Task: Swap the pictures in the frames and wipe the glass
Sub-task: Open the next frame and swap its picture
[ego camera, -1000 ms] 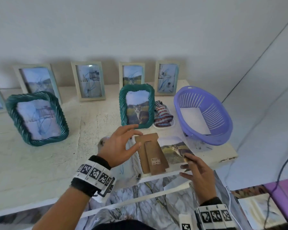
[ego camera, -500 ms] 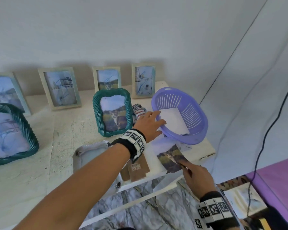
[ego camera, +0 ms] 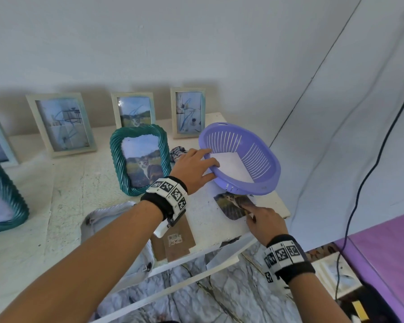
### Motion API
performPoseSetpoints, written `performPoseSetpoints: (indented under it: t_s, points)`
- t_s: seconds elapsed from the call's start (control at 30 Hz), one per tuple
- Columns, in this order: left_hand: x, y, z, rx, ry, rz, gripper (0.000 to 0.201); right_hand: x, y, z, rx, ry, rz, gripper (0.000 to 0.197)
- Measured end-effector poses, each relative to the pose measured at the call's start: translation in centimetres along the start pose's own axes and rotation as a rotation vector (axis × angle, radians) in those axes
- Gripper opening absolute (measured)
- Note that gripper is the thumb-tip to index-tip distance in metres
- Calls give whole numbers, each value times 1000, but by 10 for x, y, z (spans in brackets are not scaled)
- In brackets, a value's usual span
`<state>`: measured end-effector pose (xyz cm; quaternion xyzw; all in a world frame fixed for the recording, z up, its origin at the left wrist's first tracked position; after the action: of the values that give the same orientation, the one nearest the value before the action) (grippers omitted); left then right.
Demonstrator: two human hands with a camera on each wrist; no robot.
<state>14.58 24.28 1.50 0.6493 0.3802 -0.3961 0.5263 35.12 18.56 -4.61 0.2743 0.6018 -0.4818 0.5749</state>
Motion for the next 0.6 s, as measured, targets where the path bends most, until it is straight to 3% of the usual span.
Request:
performPoseSetpoints:
  t_s: [0.33,0.47,0.6]
  points:
    - [16,-11,19,-28,-17,-12,33,10,12,-5,32,-14,28,28]
    - [20,-11,22,-33,-39,-14,41,-6,24,17,51,88,-137,28]
    - [20,-17,29,-45,-81,100,56,-77,45,28,139,349,-67,20]
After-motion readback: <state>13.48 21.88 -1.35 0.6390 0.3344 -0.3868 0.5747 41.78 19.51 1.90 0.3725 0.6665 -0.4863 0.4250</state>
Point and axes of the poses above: each hand's wrist, its own z-axis away from the middle knuckle, its own x-axis out of the palm, y = z × x, the point moved 9 cm from there along -z, towards the middle knuckle, and after that the axes turned 14 degrees about -x, right-handed, at the moved point
